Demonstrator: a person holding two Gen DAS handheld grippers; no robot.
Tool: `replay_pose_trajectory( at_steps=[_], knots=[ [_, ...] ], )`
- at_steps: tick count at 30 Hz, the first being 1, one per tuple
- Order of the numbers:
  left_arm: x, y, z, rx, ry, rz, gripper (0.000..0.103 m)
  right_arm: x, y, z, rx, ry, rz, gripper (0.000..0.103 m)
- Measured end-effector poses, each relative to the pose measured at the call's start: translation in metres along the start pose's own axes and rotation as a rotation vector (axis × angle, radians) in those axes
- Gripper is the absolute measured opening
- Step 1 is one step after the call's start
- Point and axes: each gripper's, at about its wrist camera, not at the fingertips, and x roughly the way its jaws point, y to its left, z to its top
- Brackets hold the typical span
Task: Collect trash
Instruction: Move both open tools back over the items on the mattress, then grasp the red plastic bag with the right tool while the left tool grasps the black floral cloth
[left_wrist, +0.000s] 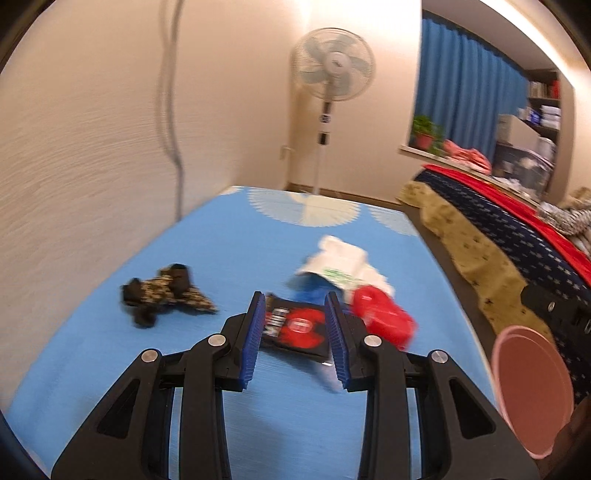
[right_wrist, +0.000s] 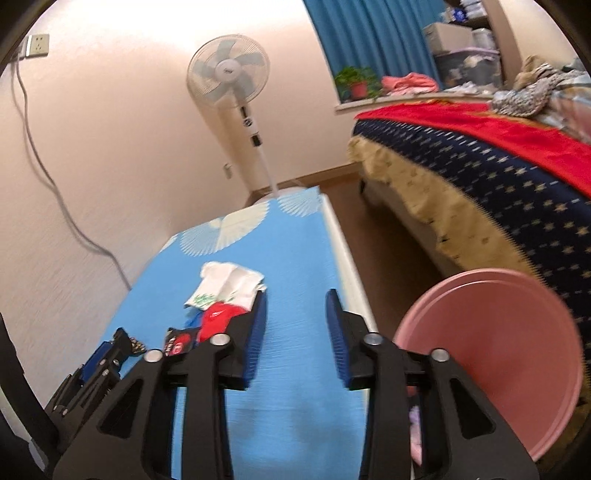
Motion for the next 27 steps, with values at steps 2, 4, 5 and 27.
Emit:
replay_pose_trajectory(
  at_steps=[2, 4, 5, 27],
  knots=[
    [0.001, 0.009, 0.001, -0.008, -0.006, 0.032, 0.033, 0.014, 0.009, -0.003, -0.004, 0.021, 0.032, 0.046],
    [0.003, 0.018, 0.003, -0.018, -0.01, 0.06, 0.033, 0.028, 0.017, -0.007, -0.009, 0.042, 0.063, 0.053],
    [0.005, 0.022, 0.004, -0.028, -0.009, 0.077, 0.033, 0.034, 0.021, -0.009, -0.012, 0.052, 0.075, 0.058],
    [0.064, 0.099, 0.015, -0.245, 0.133, 0.354, 0.065, 0.116, 0.046, -0.027, -0.012, 0.246, 0.106, 0.088]
  ],
)
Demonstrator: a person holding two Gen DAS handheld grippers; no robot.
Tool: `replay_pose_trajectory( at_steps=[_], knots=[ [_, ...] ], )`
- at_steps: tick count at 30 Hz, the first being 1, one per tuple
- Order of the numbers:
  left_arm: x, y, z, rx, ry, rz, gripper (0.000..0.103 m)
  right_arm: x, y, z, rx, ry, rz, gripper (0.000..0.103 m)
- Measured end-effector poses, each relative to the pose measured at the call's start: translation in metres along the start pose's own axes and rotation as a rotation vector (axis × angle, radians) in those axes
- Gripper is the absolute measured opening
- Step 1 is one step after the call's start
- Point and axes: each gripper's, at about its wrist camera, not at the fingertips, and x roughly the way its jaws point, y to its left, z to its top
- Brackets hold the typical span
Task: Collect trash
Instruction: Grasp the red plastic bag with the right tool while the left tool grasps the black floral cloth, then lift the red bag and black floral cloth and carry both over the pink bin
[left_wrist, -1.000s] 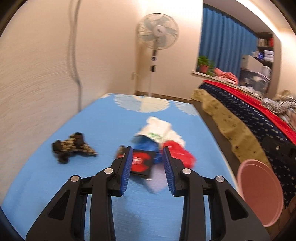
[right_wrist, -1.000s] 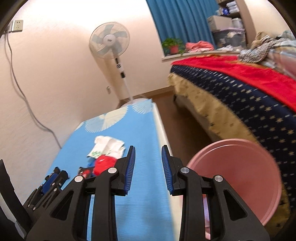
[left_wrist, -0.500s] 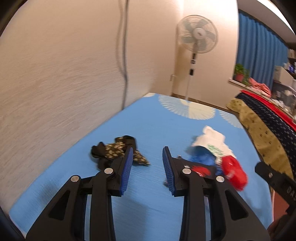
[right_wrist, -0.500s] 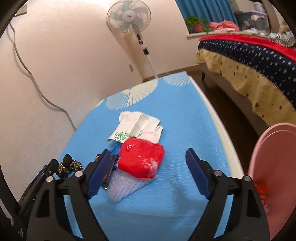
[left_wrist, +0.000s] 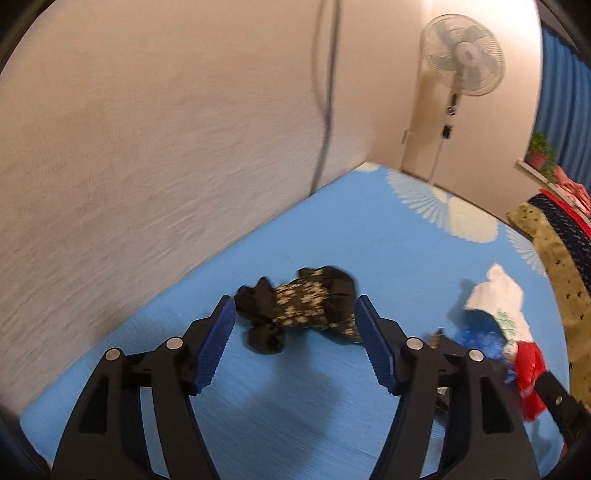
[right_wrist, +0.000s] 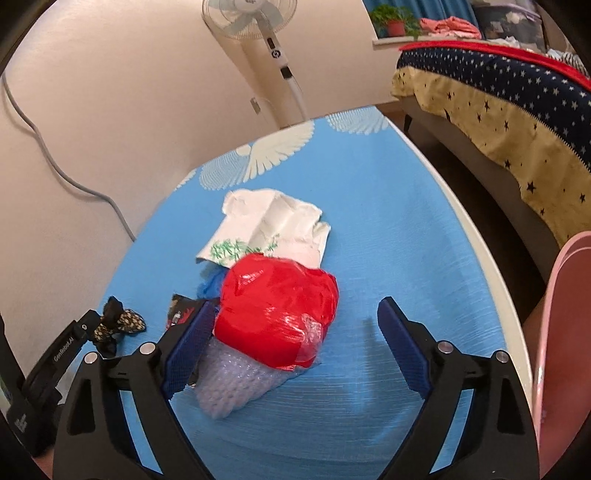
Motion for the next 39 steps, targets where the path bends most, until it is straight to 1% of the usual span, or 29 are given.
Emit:
replay_pose_trajectory(
  at_steps=[2, 6, 9, 10, 11, 12, 13, 16, 17, 19, 20, 21, 24, 26, 29, 31, 34, 35, 37, 38, 39],
  knots=[
    [0.007, 0.005, 0.002, -0.019, 0.024, 0.007, 0.065, 0.003, 0.003, -0.001, -0.013, 0.009, -0.002, 0.088],
    [0.018, 0.009, 0.003, -0.054, 0.066, -0.028, 0.065, 0.004, 0.004, -0.001, -0.024, 0.017, -0.004, 0.086],
    [0.021, 0.012, 0.004, -0.072, 0.076, -0.04, 0.065, 0.005, 0.004, -0.001, -0.024, 0.021, 0.004, 0.079],
    [0.023, 0.013, 0.003, -0.082, 0.086, -0.05, 0.065, 0.005, 0.004, -0.002, -0.028, 0.025, 0.006, 0.075],
    [0.026, 0.015, 0.003, -0.093, 0.099, -0.064, 0.062, 0.006, 0.005, -0.002, -0.033, 0.03, 0.008, 0.072],
    [0.028, 0.016, 0.002, -0.107, 0.112, -0.083, 0.052, 0.006, 0.006, -0.003, -0.038, 0.035, 0.01, 0.066],
    [0.031, 0.016, 0.002, -0.118, 0.119, -0.095, 0.049, 0.007, 0.007, -0.003, -0.042, 0.04, 0.013, 0.061],
    [0.028, 0.013, 0.001, -0.12, 0.11, -0.108, 0.042, 0.005, 0.006, -0.005, -0.044, 0.038, 0.01, 0.057],
    [0.027, 0.012, 0.002, -0.114, 0.104, -0.115, 0.035, 0.003, 0.006, -0.005, -0.042, 0.035, 0.009, 0.056],
    [0.021, 0.009, 0.003, -0.103, 0.091, -0.126, 0.027, 0.0, 0.004, -0.005, -0.041, 0.024, 0.005, 0.055],
    [0.019, 0.009, 0.003, -0.097, 0.088, -0.127, 0.01, -0.002, 0.004, -0.005, -0.043, 0.015, 0.002, 0.055],
    [0.017, 0.009, 0.002, -0.086, 0.087, -0.136, 0.006, -0.005, 0.003, -0.005, -0.046, 0.008, -0.001, 0.055],
    [0.018, 0.007, -0.001, -0.074, 0.096, -0.136, 0.006, -0.012, 0.002, -0.006, -0.051, -0.008, -0.01, 0.054],
    [0.017, 0.013, -0.003, -0.092, 0.101, -0.138, 0.006, -0.018, 0.001, -0.007, -0.055, -0.012, -0.018, 0.054],
    [0.012, 0.018, -0.002, -0.124, 0.084, -0.16, 0.007, -0.028, -0.001, -0.009, -0.06, -0.027, -0.029, 0.054],
    [0.009, 0.019, -0.001, -0.128, 0.072, -0.167, 0.007, -0.033, -0.004, -0.01, -0.054, -0.035, -0.036, 0.054],
    [0.01, 0.018, -0.002, -0.125, 0.083, -0.173, 0.007, -0.036, -0.009, -0.009, -0.042, -0.038, -0.038, 0.054],
    [0.011, 0.019, -0.002, -0.128, 0.089, -0.166, 0.01, -0.037, -0.009, -0.008, -0.041, -0.038, -0.036, 0.054],
    [0.014, 0.022, -0.003, -0.139, 0.102, -0.152, 0.027, -0.038, -0.007, -0.008, -0.046, -0.04, -0.029, 0.054],
    [0.017, 0.023, -0.003, -0.147, 0.109, -0.14, 0.045, -0.038, -0.006, -0.008, -0.05, -0.04, -0.024, 0.054],
    [0.02, 0.024, -0.004, -0.152, 0.12, -0.133, 0.053, -0.038, -0.004, -0.008, -0.056, -0.041, -0.018, 0.054]
  ],
)
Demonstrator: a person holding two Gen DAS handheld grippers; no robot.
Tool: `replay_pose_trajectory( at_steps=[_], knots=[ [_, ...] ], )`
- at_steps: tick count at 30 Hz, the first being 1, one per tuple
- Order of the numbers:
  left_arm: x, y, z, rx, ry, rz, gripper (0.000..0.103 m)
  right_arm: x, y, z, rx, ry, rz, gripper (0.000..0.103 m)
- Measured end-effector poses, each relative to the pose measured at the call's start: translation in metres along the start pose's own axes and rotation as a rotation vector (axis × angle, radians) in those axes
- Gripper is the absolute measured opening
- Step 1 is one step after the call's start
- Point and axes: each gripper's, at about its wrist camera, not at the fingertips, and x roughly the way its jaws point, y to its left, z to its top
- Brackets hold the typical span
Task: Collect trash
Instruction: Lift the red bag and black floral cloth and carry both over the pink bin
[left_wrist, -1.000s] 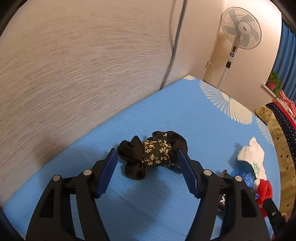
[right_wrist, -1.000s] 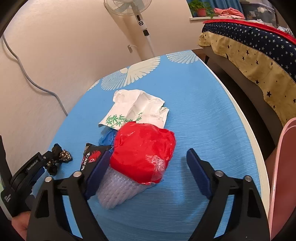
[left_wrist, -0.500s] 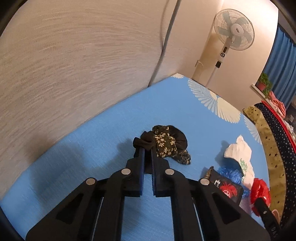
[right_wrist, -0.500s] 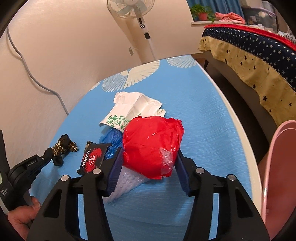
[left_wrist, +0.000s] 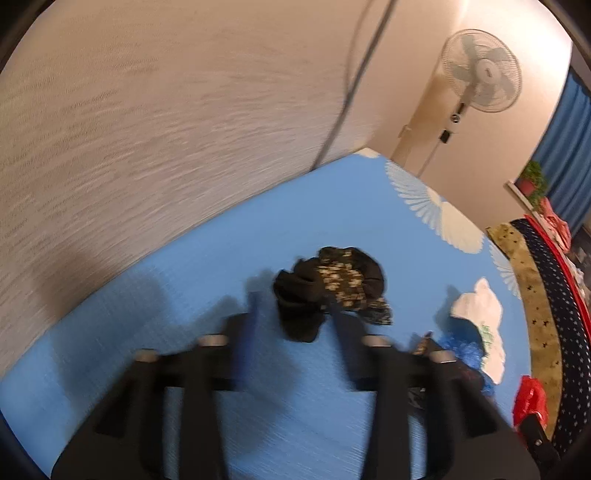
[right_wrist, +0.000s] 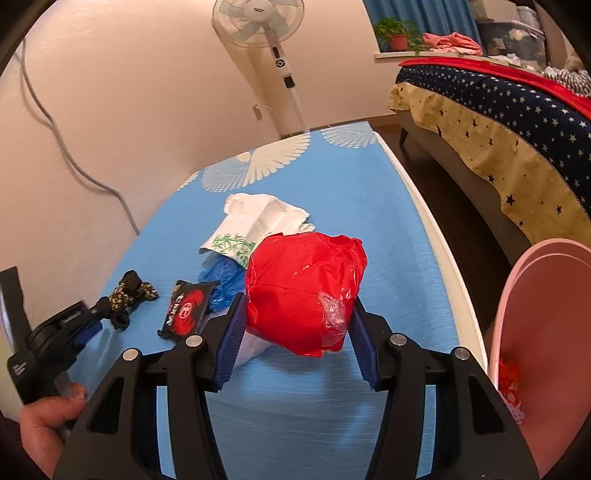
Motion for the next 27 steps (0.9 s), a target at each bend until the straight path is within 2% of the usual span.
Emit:
replay_pose_trajectory(
  at_steps=[5, 8, 10, 11, 16, 27],
  knots=[
    [0.016, -0.006, -0.003, 0.029, 0.056, -0.007, 0.052, 0.001, 0.003, 0.0, -0.016, 0.001, 0.014, 0.054],
    [0.018, -0.009, -0.004, 0.047, 0.067, -0.016, 0.025, 0.001, 0.001, 0.001, -0.011, 0.001, 0.014, 0.054],
    [0.017, -0.008, -0.005, 0.047, 0.064, -0.019, 0.013, 0.0, 0.001, 0.001, -0.01, 0.001, 0.015, 0.054],
    [0.016, -0.008, -0.005, 0.047, 0.062, -0.022, 0.011, -0.001, 0.002, 0.002, -0.012, -0.001, 0.016, 0.054],
    [0.003, -0.013, -0.005, 0.067, 0.039, -0.052, 0.007, -0.011, 0.008, 0.003, -0.038, -0.015, 0.018, 0.054],
    [-0.046, -0.031, -0.01, 0.182, -0.04, -0.108, 0.007, -0.065, 0.01, 0.002, -0.078, -0.083, -0.019, 0.053]
  ],
)
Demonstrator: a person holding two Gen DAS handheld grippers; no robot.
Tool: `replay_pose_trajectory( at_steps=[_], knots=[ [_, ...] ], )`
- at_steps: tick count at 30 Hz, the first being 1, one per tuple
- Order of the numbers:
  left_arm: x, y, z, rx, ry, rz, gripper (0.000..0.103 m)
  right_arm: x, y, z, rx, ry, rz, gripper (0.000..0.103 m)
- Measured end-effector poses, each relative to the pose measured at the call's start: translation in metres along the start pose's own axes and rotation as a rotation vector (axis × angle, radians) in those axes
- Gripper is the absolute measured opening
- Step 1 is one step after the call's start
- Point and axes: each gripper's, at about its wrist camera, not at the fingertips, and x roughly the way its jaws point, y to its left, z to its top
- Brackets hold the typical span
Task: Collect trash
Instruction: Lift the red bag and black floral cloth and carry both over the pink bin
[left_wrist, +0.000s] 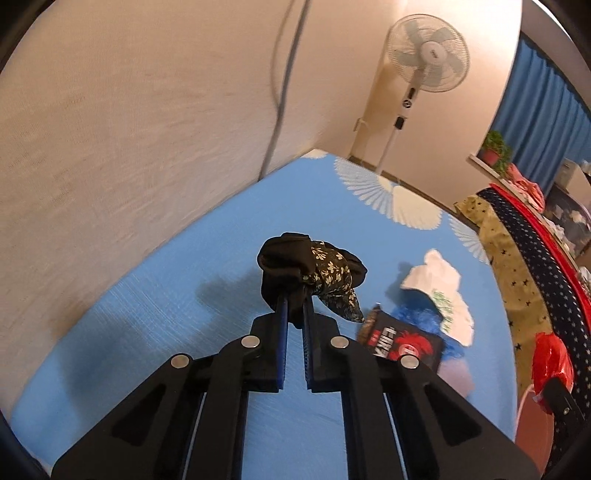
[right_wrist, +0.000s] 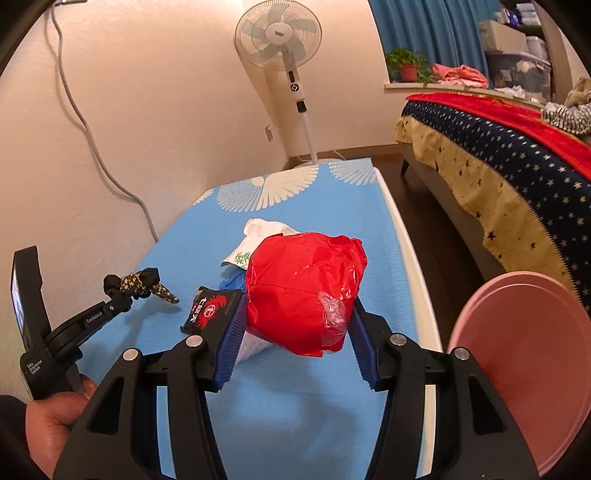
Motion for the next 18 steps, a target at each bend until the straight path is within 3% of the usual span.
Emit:
replay_pose_trajectory(
  at_steps=[18],
  knots=[
    [-0.083, -0.03, -0.015, 0.154, -0.081, -0.126, 0.007, -0.082, -0.001, 0.001, -0.049, -0.098, -0.065, 0.053]
  ],
)
